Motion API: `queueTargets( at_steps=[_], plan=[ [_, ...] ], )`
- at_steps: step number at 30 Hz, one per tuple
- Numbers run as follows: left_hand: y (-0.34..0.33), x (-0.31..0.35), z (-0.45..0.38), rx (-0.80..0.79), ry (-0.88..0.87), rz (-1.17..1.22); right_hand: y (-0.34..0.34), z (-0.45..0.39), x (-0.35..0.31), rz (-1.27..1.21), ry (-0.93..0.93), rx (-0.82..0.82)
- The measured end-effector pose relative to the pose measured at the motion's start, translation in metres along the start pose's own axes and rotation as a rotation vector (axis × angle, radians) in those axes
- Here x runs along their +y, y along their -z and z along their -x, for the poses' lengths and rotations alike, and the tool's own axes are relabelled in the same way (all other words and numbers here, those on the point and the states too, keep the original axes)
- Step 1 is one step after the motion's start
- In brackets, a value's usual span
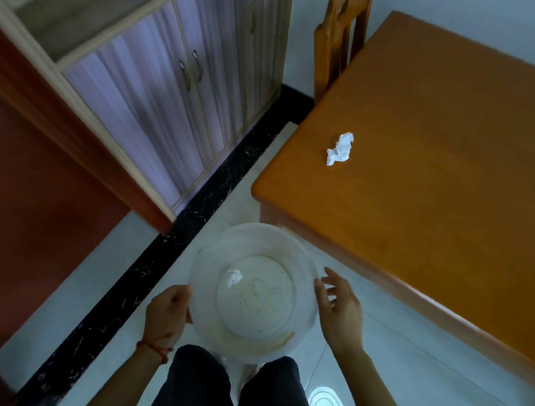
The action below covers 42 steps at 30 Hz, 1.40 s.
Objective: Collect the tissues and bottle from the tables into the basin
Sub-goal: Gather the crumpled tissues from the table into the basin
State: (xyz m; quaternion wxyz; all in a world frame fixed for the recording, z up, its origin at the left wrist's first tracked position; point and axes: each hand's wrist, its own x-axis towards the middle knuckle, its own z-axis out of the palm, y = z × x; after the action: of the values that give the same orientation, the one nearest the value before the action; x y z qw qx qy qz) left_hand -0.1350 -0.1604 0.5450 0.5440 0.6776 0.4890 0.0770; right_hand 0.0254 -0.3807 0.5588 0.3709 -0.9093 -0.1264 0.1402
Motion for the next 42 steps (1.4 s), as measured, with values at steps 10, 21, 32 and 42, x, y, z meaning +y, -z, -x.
queueTargets(
  at_steps=[10,21,32,42],
  plan=[
    [0.079,-0.035,0.023,0.157,0.088,0.146,-0.06,0.014,-0.063,-0.115,0.018,-0.204],
    [0.185,-0.063,-0.009,0.241,0.111,0.174,-0.138,0.043,-0.143,-0.17,0.012,-0.227],
    [0.25,-0.067,-0.078,0.197,0.052,0.102,-0.2,0.044,-0.191,-0.183,-0.066,-0.193],
    [0.232,-0.02,-0.163,0.105,0.055,0.076,-0.204,-0.03,-0.211,-0.224,-0.118,-0.104]
  ],
)
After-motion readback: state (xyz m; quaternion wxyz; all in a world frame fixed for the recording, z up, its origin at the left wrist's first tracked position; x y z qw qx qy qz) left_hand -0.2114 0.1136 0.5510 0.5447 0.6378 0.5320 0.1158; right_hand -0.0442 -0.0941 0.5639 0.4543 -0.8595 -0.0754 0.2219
